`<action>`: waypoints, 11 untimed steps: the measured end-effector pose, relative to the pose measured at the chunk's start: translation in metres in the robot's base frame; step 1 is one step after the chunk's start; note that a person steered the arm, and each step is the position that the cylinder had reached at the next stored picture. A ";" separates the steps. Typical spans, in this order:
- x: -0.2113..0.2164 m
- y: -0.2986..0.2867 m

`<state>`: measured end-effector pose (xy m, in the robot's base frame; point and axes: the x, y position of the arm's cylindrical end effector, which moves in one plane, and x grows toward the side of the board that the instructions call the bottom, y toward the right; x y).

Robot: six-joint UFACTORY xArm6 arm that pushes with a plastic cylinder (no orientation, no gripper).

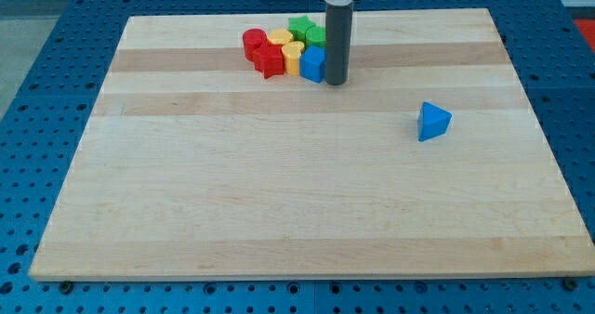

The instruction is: Push the blue triangle diagonal bottom right to the red star

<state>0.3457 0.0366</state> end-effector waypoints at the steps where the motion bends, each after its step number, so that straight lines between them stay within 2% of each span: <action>1: 0.000 0.000; 3: 0.002 -0.001; 4: 0.036 -0.034; 5: 0.083 -0.102; 6: 0.094 -0.120; 7: 0.084 -0.175; 8: 0.073 -0.199; 10: -0.062 -0.219; 11: -0.110 -0.217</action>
<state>0.2358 -0.1803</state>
